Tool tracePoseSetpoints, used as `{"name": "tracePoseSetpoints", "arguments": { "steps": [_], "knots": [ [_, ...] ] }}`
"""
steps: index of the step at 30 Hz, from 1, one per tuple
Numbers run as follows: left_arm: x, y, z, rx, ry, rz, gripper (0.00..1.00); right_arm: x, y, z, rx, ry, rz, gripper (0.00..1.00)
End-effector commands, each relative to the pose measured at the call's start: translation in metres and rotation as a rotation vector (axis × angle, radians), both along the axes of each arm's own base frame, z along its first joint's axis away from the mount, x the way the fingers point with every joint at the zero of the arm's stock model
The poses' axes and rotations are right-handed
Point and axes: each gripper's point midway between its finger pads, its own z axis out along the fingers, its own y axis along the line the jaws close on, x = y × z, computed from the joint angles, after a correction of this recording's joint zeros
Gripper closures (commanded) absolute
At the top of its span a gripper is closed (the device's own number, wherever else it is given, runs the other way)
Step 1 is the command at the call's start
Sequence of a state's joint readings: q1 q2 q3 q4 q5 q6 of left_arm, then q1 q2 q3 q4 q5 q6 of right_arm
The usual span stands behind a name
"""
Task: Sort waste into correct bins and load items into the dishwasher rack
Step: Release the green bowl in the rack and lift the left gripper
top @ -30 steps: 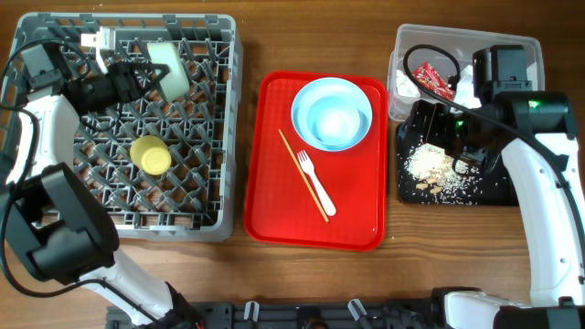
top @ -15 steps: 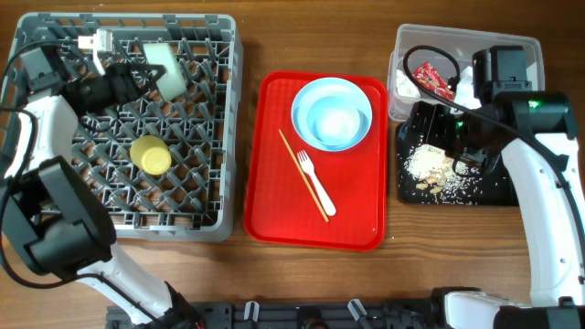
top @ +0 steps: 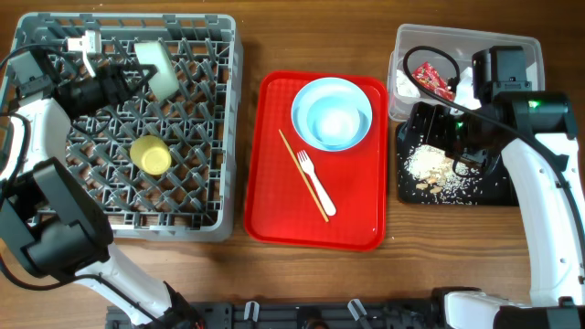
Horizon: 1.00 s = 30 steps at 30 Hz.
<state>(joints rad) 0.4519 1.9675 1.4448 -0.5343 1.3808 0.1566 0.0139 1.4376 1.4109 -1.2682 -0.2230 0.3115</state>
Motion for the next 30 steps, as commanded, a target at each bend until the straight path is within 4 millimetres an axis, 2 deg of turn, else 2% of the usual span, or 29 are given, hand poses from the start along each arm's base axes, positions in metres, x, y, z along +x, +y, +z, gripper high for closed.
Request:
{"name": "tracePoseSetpoints", "arguments": {
  "steps": [1, 6, 13, 20, 23, 26, 27, 30],
  "knots": [
    [-0.003, -0.003, 0.009, -0.057, -0.042, -0.041, 0.96, 0.002, -0.004, 0.006, -0.023, -0.023, 0.005, 0.0],
    [0.0, -0.008, 0.006, -0.051, -0.052, -0.053, 0.96, 0.002, -0.004, 0.006, -0.018, -0.018, -0.012, 0.0],
    [0.006, -0.006, -0.015, -0.039, -0.003, -0.037, 0.96, 0.002, -0.003, 0.006, -0.015, -0.018, -0.011, 0.0],
    [0.009, 0.008, -0.036, 0.007, 0.074, 0.027, 0.95, 0.002, -0.003, 0.006, -0.015, -0.018, -0.01, 0.0],
    [0.006, 0.023, -0.038, -0.004, 0.098, 0.062, 0.87, 0.002, -0.003, 0.006, -0.015, -0.019, -0.01, 0.0],
    [-0.002, 0.04, -0.04, -0.035, 0.152, 0.106, 0.71, 0.002, -0.003, 0.006, -0.015, -0.019, -0.011, 0.0],
    [-0.006, 0.045, -0.041, -0.046, 0.172, 0.121, 0.62, 0.002, -0.003, 0.006, -0.015, -0.019, -0.01, 0.0],
    [-0.014, 0.06, -0.043, -0.075, 0.216, 0.159, 0.52, 0.003, -0.003, 0.006, -0.015, -0.022, -0.01, 0.0]
  ]
}}
